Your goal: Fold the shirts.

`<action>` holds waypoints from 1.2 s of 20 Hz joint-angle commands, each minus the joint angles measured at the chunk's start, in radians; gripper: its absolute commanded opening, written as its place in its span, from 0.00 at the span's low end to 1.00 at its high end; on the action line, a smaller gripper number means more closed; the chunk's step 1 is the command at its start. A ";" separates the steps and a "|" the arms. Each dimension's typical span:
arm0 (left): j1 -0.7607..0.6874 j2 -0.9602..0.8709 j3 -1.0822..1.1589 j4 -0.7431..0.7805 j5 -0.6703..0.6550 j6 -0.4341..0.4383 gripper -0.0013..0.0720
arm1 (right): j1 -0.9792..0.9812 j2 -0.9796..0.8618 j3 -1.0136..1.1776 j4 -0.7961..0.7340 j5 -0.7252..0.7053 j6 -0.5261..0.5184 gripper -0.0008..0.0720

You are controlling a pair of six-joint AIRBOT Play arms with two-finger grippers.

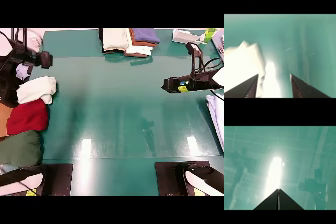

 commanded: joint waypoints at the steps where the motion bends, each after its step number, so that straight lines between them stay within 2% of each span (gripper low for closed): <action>1: 0.173 -0.197 -0.001 -0.050 -0.061 0.035 0.71 | 0.000 0.000 0.000 0.000 0.005 0.001 0.04; 5: 0.239 -0.354 0.000 -0.049 -0.044 0.030 0.71 | 0.000 -0.001 0.000 0.000 0.010 0.001 0.04; 8: 0.243 -0.370 0.002 -0.047 -0.008 0.031 0.71 | 0.000 -0.001 0.000 0.000 0.010 0.001 0.04; 9: 0.243 -0.367 0.006 -0.047 -0.006 0.031 0.67 | 0.000 -0.001 0.000 0.000 0.009 0.001 0.04; 10: 0.243 -0.361 0.007 -0.047 -0.006 0.032 0.50 | 0.000 0.000 0.000 0.000 0.009 0.001 0.04; 11: 0.243 -0.355 0.008 -0.046 -0.009 0.040 0.21 | 0.000 0.000 0.000 0.000 0.007 0.001 0.04; 12: 0.243 -0.344 0.008 -0.046 -0.010 0.056 0.05 | 0.000 0.000 0.000 0.000 0.005 0.001 0.04; 15: 0.241 -0.219 0.008 -0.046 0.038 0.058 0.05 | 0.000 -0.001 0.066 0.000 0.031 0.009 0.04; 18: 0.196 -0.007 0.067 -0.040 0.027 0.126 0.05 | 0.000 0.000 0.232 0.000 0.047 0.008 0.04; 21: 0.077 0.171 0.186 -0.040 -0.072 0.172 0.05 | 0.000 -0.001 0.402 -0.002 0.043 0.008 0.04; 24: -0.100 0.259 0.268 -0.039 -0.128 0.190 0.05 | 0.000 -0.001 0.523 -0.005 0.045 0.008 0.04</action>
